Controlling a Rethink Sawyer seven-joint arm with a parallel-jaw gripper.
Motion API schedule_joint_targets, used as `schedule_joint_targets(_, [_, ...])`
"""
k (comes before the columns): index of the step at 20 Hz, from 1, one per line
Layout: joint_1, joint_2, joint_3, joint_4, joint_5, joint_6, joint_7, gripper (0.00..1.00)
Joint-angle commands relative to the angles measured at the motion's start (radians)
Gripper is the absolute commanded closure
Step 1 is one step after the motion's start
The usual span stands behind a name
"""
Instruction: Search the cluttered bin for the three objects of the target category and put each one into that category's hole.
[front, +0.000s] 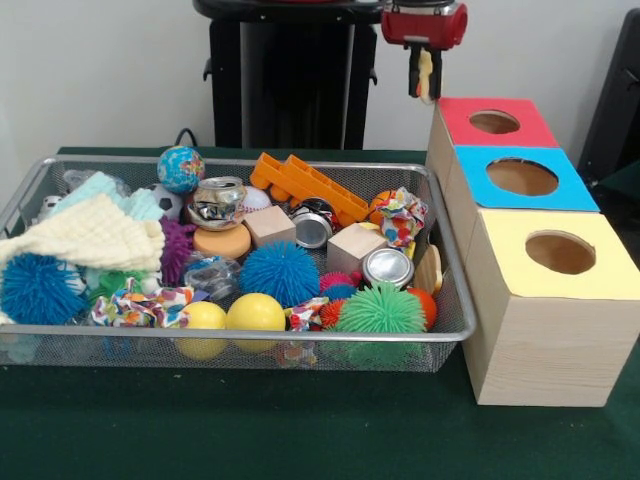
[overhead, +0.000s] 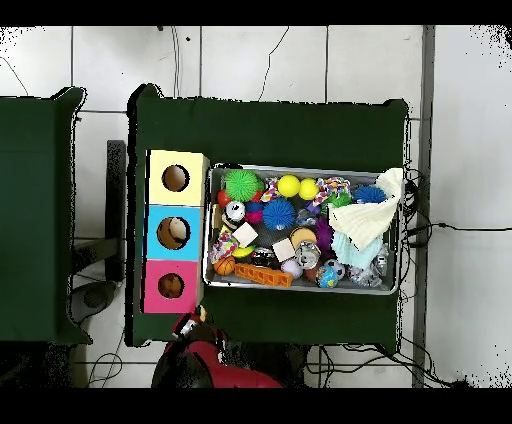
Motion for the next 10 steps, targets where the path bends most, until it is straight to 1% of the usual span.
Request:
schedule_joint_targets(1, [-0.023,-0.094,-0.008,-0.104,0.056,0.078,0.173,1.00])
schedule_joint_targets(4, [-0.015,-0.122,-0.072,-0.137,0.061,0.127,0.113,1.00])
schedule_joint_targets(5, [0.003,-0.124,-0.101,-0.152,0.065,0.139,0.087,1.00])
schedule_joint_targets(7, [0.037,-0.145,-0.159,-0.183,0.081,0.202,0.049,1.00])
schedule_joint_targets(8, [0.040,-0.163,-0.169,-0.195,0.083,0.249,0.046,1.00])
schedule_joint_targets(9, [0.039,-0.169,-0.170,-0.201,0.078,0.266,0.049,1.00])
schedule_joint_targets(10, [0.033,-0.183,-0.162,-0.206,0.078,0.303,0.062,1.00])
